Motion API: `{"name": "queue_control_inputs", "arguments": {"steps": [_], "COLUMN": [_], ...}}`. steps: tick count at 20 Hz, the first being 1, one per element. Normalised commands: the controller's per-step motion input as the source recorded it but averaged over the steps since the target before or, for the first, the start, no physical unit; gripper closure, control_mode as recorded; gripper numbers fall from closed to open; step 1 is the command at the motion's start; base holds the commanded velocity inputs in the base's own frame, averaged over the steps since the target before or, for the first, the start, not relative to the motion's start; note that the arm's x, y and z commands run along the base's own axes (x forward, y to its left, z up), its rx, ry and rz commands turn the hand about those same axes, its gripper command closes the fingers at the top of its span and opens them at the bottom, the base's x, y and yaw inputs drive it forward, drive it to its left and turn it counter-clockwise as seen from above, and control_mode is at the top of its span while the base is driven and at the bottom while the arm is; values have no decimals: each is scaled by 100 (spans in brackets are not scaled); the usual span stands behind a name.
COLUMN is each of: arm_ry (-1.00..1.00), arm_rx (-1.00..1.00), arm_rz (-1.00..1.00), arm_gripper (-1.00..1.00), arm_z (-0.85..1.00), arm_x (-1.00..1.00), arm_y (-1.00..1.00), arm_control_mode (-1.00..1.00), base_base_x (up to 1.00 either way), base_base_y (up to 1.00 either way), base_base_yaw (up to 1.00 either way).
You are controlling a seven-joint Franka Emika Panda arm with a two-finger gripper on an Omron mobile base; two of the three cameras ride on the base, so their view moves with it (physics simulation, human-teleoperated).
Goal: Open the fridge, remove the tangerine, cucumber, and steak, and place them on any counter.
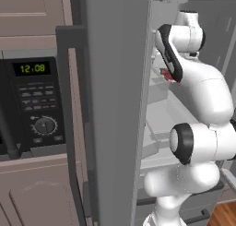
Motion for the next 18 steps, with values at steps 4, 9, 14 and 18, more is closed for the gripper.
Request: {"name": "queue_control_inputs", "arguments": {"steps": [4,9,14,18], "arm_ry": [-4,1,4,5], "arm_rx": [0,0,0,0], "arm_rz": [0,0,0,0], "arm_gripper": [100,100,100,100], "arm_z": [-10,-45,-42,-37], "arm_x": [-100,-100,-84,-35], "arm_y": [-22,-2,0,0], "arm_control_mode": [-100,-100,-100,-100], "base_base_x": [0,0,0,0], "base_base_y": [0,0,0,0], "base_base_yaw": [0,0,0,0]}}
